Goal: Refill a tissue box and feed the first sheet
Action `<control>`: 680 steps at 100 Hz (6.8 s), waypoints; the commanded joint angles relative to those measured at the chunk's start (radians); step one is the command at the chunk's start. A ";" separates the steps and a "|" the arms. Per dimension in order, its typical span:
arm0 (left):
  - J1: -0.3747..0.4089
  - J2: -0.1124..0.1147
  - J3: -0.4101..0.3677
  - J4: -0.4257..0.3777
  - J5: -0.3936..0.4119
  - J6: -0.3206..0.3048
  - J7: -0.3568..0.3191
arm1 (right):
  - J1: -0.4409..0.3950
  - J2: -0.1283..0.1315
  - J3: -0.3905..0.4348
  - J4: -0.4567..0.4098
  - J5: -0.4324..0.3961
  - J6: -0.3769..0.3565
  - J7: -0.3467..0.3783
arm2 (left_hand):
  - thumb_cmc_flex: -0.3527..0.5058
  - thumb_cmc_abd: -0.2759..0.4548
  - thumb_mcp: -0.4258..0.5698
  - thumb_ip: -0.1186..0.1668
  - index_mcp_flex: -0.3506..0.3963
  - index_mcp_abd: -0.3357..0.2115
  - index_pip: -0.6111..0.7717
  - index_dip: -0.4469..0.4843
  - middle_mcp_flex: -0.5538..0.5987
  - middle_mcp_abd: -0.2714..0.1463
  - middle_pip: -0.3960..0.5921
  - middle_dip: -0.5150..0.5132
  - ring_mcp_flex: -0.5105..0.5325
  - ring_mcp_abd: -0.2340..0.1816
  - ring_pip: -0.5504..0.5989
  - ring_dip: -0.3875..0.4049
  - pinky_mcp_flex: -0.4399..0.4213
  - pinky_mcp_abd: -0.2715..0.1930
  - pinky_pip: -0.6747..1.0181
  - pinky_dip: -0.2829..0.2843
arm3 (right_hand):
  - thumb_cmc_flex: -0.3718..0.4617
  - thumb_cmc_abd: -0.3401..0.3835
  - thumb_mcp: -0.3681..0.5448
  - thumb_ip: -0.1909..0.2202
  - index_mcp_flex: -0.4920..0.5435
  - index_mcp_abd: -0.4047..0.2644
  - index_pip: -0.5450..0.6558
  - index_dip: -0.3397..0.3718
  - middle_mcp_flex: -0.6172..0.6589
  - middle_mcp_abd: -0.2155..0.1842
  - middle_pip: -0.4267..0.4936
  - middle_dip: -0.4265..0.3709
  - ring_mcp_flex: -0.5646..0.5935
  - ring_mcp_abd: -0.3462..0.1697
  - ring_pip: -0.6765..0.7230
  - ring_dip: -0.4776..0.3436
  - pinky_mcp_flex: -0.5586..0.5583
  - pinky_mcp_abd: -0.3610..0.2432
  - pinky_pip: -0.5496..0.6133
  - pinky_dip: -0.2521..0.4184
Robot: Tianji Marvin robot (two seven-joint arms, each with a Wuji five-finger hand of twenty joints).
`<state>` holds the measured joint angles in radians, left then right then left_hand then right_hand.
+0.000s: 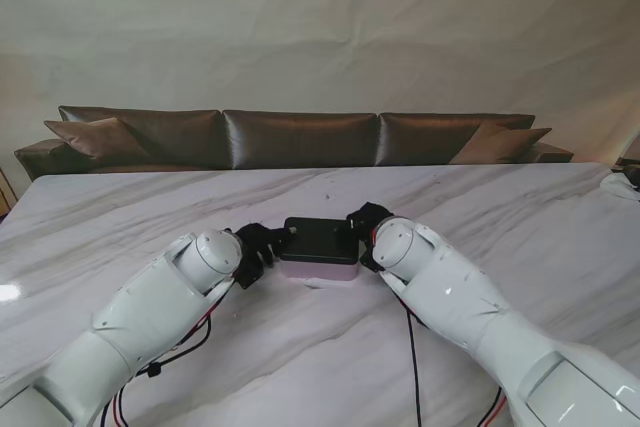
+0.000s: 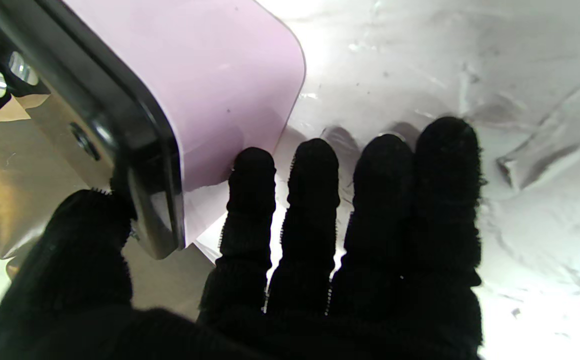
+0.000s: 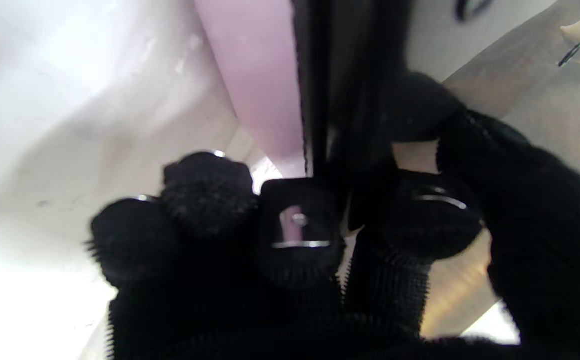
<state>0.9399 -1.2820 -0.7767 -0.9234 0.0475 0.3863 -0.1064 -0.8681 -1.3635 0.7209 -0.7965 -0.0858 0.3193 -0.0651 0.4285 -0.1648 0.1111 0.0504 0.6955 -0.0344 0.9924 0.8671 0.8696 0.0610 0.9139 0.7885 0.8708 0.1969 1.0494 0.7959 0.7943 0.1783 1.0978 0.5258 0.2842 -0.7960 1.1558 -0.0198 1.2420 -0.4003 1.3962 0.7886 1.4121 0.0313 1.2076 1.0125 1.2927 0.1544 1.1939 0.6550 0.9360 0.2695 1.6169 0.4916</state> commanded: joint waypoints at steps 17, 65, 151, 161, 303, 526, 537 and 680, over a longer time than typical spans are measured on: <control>0.008 -0.003 -0.006 -0.002 0.000 -0.007 -0.007 | -0.090 0.001 0.027 -0.016 0.005 0.018 -0.014 | -0.003 0.040 0.006 0.017 -0.011 -0.029 0.003 0.015 -0.017 -0.003 -0.005 -0.006 -0.014 0.132 -0.022 -0.006 -0.031 -0.144 0.631 0.019 | -0.004 0.074 0.041 0.007 -0.050 0.286 -0.219 -0.012 -0.003 -0.003 -0.120 -0.006 0.016 0.000 0.033 -0.001 0.012 -0.050 0.065 0.002; 0.084 0.040 -0.083 -0.159 0.030 0.033 -0.005 | -0.235 0.074 0.175 -0.316 -0.056 0.078 -0.073 | -0.056 0.086 -0.071 0.012 0.008 -0.032 -0.182 -0.134 -0.056 0.019 -0.057 -0.031 -0.067 0.152 -0.084 -0.029 -0.087 -0.096 0.561 0.040 | -0.342 0.368 -0.346 0.104 -0.347 0.365 -0.613 -0.123 -0.274 0.057 -0.257 -0.113 -0.133 0.067 -0.166 -0.025 -0.174 -0.037 -0.046 -0.006; 0.298 0.128 -0.196 -0.405 0.325 -0.125 0.042 | -0.505 0.208 0.317 -0.661 -0.388 0.138 0.046 | 0.044 -0.080 -0.011 0.010 -0.305 0.045 -0.445 -0.447 -0.538 -0.095 -0.353 -0.289 -0.602 -0.071 -0.628 -0.283 -0.860 -0.035 -0.282 -0.117 | -0.199 0.112 -0.262 0.160 -0.880 0.450 -0.703 -0.297 -0.880 0.017 -0.548 -0.458 -0.598 0.011 -0.542 -0.127 -0.446 -0.121 -0.338 0.002; 0.307 0.126 -0.194 -0.391 0.350 -0.182 0.075 | -0.507 0.211 0.312 -0.647 -0.397 0.127 0.047 | 0.053 -0.109 0.016 0.000 -0.330 0.049 -0.484 -0.496 -0.579 -0.103 -0.383 -0.334 -0.639 -0.096 -0.684 -0.321 -0.856 -0.022 -0.420 -0.189 | -0.188 0.109 -0.260 0.177 -0.900 0.461 -0.711 -0.310 -0.941 0.021 -0.555 -0.480 -0.657 0.010 -0.573 -0.144 -0.489 -0.131 -0.408 -0.009; 0.234 0.104 -0.039 -0.183 0.394 -0.351 0.157 | -0.451 0.170 0.151 -0.586 -0.358 0.164 -0.018 | -0.005 -0.220 0.231 -0.072 -0.339 0.064 -0.516 -0.559 -0.565 -0.104 -0.368 -0.363 -0.621 -0.080 -0.640 -0.268 -0.864 0.037 -0.365 -0.056 | 0.007 0.092 -0.360 0.144 -0.886 0.513 -0.675 -0.344 -0.984 0.070 -0.491 -0.511 -0.686 0.004 -0.484 -0.118 -0.532 -0.151 -0.475 0.006; 0.319 0.072 -0.179 -0.344 0.270 -0.317 0.250 | -0.460 0.066 0.218 -0.656 -0.191 0.255 -0.253 | -0.038 -0.009 0.332 -0.055 0.153 -0.104 -0.040 -0.167 0.042 -0.084 -0.127 -0.106 -0.316 -0.006 -0.306 -0.045 -0.684 0.049 0.078 0.086 | 0.036 0.101 0.001 -0.070 -0.226 0.260 -0.298 -0.386 -0.181 0.028 -0.341 -0.267 -0.097 0.041 -0.202 -0.047 -0.120 -0.084 -0.051 -0.019; 0.329 0.066 -0.196 -0.340 0.220 -0.308 0.246 | -0.458 0.066 0.230 -0.643 -0.179 0.257 -0.251 | -0.053 0.025 0.224 -0.058 0.127 -0.057 -0.148 -0.255 -0.021 -0.054 -0.184 -0.162 -0.366 -0.003 -0.354 -0.083 -0.699 0.056 0.065 0.080 | -0.043 0.178 -0.099 -0.046 -0.212 0.323 -0.438 -0.373 -0.205 0.041 -0.367 -0.278 -0.118 0.050 -0.221 -0.054 -0.138 -0.078 -0.063 -0.035; 0.557 0.121 -0.301 -0.483 0.476 -0.384 0.312 | -0.635 0.173 0.304 -0.803 -0.330 0.207 -0.064 | -0.017 -0.272 0.319 -0.059 -0.361 0.001 -0.338 -0.410 -0.485 -0.154 -0.278 -0.237 -0.574 -0.076 -0.512 -0.138 -0.826 0.032 -0.120 0.062 | 0.152 0.013 -0.366 0.196 -0.865 0.467 -0.655 -0.309 -0.875 0.002 -0.392 -0.370 -0.504 -0.023 -0.380 -0.054 -0.403 -0.153 -0.306 0.014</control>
<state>1.4912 -1.1563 -1.0941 -1.4116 0.5226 0.0149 0.2133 -1.4997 -1.1811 1.0324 -1.6116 -0.4247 0.5210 -0.1333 0.4427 -0.3910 0.3705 0.0132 0.3541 -0.0234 0.6309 0.4684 0.3976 -0.0478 0.6127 0.5639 0.3141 0.1447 0.5255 0.6492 -0.0182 0.2237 0.7866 0.5714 0.4114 -0.7399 0.8145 0.2149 0.4034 0.0640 0.7254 0.4887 0.5696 0.0675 0.7948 0.6567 0.7997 0.1597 0.8277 0.6023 0.5411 0.1665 1.3163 0.4861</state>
